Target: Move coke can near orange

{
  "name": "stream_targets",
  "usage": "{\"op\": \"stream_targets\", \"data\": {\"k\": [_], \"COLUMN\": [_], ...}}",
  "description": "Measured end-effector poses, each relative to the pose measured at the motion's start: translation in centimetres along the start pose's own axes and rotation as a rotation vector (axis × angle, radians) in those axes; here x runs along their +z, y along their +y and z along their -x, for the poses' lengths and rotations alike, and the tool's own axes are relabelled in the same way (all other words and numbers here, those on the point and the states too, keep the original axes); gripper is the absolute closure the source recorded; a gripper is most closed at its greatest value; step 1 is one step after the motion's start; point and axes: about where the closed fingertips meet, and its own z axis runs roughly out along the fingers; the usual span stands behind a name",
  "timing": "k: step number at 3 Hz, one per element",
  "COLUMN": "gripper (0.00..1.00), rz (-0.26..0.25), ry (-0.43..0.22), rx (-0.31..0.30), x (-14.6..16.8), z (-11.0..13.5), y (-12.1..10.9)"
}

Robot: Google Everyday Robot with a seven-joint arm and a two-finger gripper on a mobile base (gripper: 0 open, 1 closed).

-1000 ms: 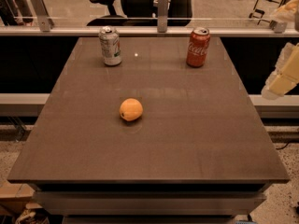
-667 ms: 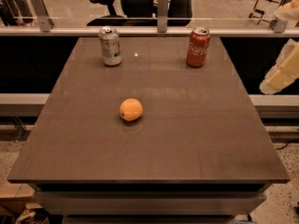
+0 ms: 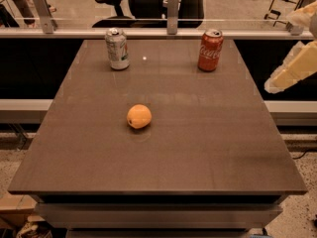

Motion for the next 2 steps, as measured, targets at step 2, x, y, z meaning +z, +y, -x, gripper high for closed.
{"op": "stream_targets", "data": {"k": [2], "gripper": [0.00], "rz": [-0.014], "ry": [-0.132], "rx": [0.046], "x": [2.8], "z": [0.8], "y": [-1.7]}}
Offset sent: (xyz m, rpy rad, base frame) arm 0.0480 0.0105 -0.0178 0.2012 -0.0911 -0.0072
